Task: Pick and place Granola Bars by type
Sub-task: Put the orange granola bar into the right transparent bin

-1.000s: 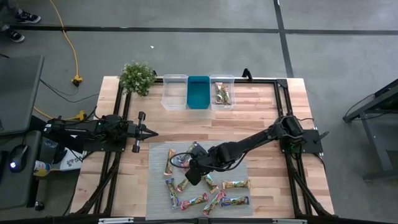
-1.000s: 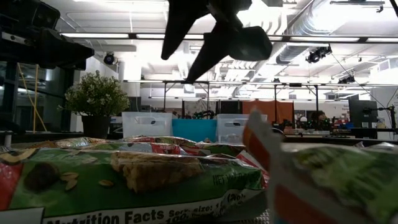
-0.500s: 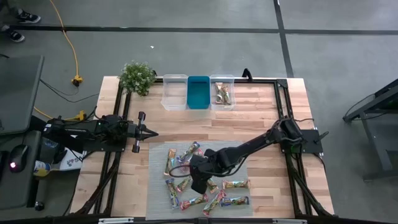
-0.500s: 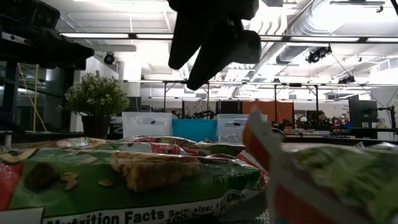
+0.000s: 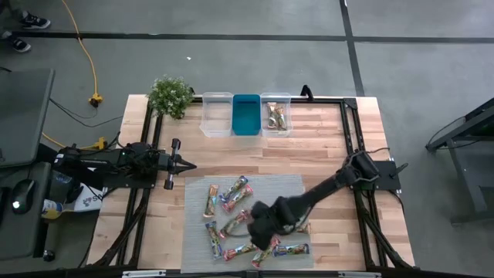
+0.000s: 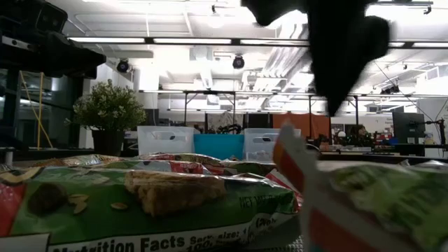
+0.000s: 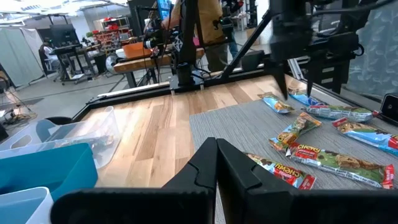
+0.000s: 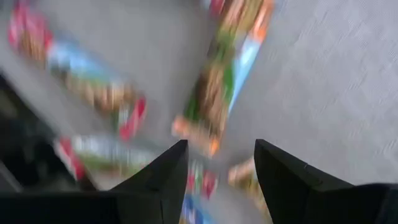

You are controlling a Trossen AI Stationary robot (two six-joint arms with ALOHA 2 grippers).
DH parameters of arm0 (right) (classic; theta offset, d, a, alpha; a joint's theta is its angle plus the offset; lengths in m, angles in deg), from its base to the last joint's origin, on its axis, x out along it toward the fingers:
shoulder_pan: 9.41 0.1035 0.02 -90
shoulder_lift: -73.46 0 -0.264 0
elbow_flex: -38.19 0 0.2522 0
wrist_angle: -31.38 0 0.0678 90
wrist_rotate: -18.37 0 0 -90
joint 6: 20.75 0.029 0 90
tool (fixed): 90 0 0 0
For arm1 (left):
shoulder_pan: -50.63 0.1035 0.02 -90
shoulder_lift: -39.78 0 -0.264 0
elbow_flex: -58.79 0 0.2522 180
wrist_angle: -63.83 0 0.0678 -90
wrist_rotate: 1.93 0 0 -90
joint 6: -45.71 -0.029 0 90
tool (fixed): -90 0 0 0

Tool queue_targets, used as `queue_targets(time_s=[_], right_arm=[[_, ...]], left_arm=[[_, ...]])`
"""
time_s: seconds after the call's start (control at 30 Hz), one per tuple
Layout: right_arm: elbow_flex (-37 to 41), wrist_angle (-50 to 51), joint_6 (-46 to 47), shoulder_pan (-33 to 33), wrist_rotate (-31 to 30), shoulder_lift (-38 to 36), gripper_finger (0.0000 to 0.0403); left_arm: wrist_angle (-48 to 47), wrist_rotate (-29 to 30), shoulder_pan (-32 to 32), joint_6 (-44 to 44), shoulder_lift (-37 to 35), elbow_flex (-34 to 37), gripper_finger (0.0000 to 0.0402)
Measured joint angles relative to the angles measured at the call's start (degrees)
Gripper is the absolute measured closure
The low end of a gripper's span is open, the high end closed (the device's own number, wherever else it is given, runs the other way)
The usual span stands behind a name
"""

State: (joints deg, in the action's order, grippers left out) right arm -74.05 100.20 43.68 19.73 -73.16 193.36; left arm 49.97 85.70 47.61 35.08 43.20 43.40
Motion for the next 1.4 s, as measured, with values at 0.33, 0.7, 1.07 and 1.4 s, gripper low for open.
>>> queue_targets(time_s=[0.33,0.7,1.07,1.4], right_arm=[[0.0,13.5,1.6,8.3,-2.9,0.0,0.0235],[0.0,14.0,-14.4,13.4,-13.6,-0.1,0.0235],[4.8,12.1,-6.8,12.7,-13.3,-0.2,0.0235],[12.3,1.4,-0.3,11.3,-7.6,-0.4,0.0218]], left_arm=[[0.0,0.0,0.0,0.0,0.0,0.0,0.0401],[0.0,0.0,0.0,0.0,0.0,0.0,0.0401],[0.0,0.0,0.0,0.0,0.0,0.0,0.0401],[0.0,0.0,0.0,0.0,0.0,0.0,0.0401]])
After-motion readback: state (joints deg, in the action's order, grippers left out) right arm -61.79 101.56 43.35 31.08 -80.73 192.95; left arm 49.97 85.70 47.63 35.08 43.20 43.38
